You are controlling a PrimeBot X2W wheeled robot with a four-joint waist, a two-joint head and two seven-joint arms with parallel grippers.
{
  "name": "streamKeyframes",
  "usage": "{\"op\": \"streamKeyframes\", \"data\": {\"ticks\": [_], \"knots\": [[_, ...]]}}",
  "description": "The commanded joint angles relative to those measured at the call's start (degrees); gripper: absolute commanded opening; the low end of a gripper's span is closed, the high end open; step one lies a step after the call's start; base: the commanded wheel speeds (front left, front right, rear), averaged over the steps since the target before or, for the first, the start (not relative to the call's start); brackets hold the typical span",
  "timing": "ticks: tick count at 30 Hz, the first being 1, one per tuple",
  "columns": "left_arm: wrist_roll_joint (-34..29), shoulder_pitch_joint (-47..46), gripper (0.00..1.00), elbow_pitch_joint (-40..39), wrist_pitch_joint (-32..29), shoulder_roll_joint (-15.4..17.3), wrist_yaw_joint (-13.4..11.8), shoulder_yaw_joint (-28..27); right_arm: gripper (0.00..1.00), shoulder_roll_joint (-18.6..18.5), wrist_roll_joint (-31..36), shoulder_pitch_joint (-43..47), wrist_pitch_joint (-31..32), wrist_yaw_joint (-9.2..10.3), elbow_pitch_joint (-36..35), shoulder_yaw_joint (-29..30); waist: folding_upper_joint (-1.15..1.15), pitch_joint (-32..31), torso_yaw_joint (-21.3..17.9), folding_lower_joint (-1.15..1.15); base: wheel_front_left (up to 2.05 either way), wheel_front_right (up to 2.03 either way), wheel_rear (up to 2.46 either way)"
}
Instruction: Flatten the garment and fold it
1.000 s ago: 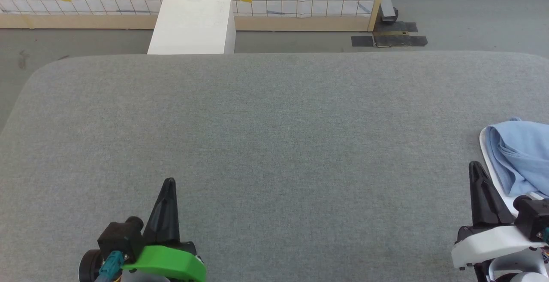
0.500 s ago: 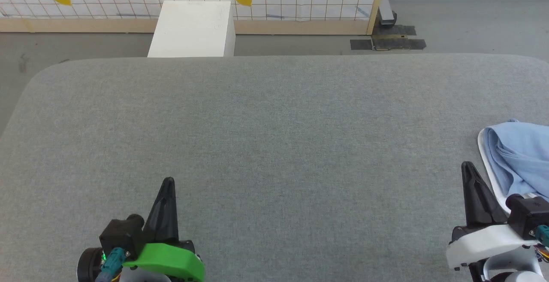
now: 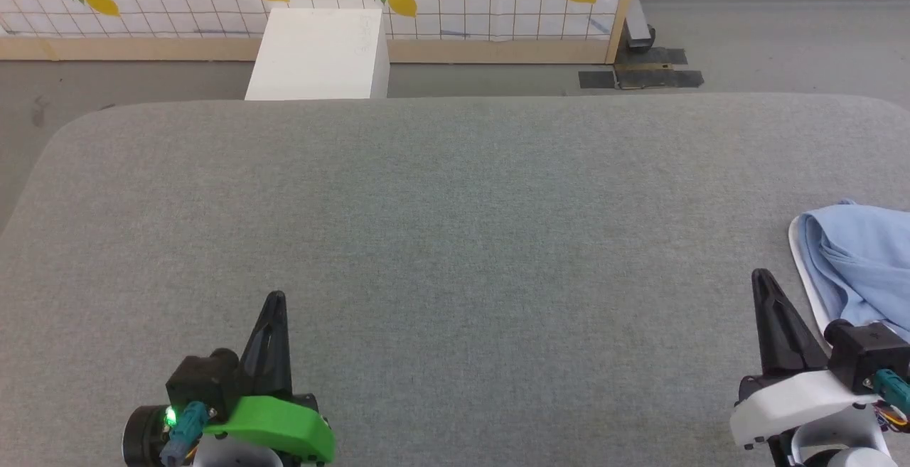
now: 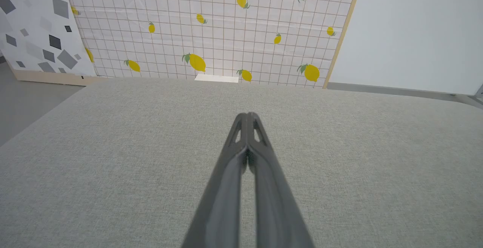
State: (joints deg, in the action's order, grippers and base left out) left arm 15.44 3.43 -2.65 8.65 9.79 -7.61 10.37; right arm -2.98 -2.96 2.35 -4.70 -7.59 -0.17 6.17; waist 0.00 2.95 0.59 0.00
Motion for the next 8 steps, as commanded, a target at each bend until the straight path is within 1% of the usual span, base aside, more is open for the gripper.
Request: {"op": "streamKeyframes", "data": {"ticks": [1,8], "knots": [[-1.03,-1.10,0.00,0.13,-0.28,-0.50,0.44,-0.49,0.00,0.04,0.67,-0.85,0.24,0.04,0.07,-0.28,0.00,-0.06,-0.01,0.00,0.00,0.00,0.00],[-2.45,-1.33,0.00,0.38,-1.10,-1.13,1.14,-1.46,0.00,0.05,0.89,-0.99,0.68,0.05,0.08,-0.86,0.00,-0.34,-0.07,0.00,0.00,0.00,0.00]]}}
